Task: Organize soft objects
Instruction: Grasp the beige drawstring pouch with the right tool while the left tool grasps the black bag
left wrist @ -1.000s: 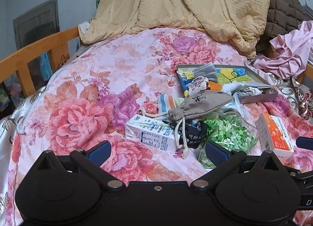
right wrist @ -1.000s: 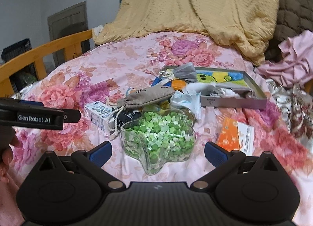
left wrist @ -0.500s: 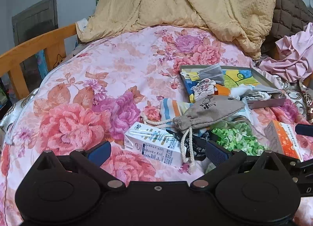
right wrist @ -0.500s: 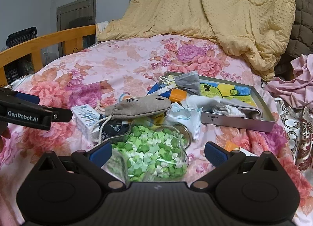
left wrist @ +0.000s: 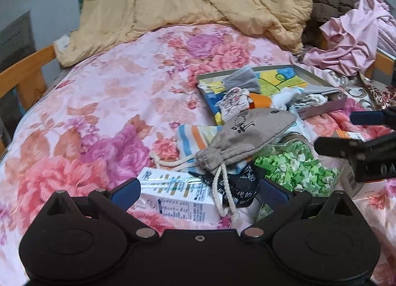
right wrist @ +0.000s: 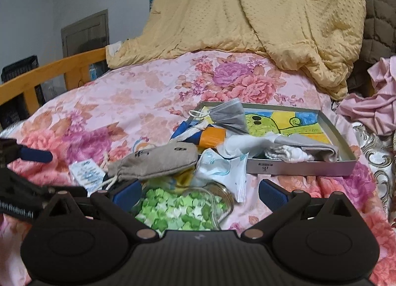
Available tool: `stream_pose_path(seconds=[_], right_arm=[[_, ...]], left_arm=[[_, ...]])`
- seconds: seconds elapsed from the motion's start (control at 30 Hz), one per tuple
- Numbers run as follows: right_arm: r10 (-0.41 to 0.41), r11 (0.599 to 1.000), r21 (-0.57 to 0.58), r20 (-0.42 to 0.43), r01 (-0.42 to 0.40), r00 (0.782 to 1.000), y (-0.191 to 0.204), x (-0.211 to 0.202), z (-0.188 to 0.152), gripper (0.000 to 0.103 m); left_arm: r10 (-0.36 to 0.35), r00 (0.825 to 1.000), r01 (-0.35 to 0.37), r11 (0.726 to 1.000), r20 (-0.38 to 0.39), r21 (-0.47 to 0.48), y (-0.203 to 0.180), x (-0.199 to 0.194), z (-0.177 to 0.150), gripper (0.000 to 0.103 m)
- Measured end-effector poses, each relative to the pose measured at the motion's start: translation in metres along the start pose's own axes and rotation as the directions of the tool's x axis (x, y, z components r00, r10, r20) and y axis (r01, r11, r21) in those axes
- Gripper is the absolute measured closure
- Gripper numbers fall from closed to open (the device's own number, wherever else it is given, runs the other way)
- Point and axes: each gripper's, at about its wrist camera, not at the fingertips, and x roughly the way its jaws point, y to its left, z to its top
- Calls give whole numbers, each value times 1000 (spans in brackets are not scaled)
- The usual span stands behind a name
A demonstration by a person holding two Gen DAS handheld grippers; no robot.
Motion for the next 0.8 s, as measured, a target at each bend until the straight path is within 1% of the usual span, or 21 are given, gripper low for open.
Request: stream_pose_path(seconds=[0.1,0.3,0.37,0.4,0.5,0.53,0.63,0.8], right_arm=[[19,1000,22,-5,-19,1000,-3,7,3,1],[69,997,22,-11,-69,998,1,21,11,1],[86,996,18,-12,-86,996,5,26,14,3],[94,995,14,-12,-94,995,7,29,16,3],[106,994,3,-9,-106,994,11,37,21,6],[107,994,0,-9,-107,994,13,40,23,8],[96,995,-16,-14,-97,995,13,50,27,14],[95,995,10,-20,-95,995,8,62,32,17]], left_arm=[[-29,1000,29,999,-2,26,-1,5,-1,1],[-67,998,66,994,10,84,-5,13,-5,1],[-83,996,81,993,24,88,-4,14,-6,3],[-100,995,97,992,29,83,-3,15,-6,6],[-161,986,158,985,46,63,1,19,-8,8],[-175,983,171,983,56,62,1,21,-9,11],[-220,973,213,973,71,91,0,27,-11,16],[-295,951,284,952,96,115,-3,36,-13,20]])
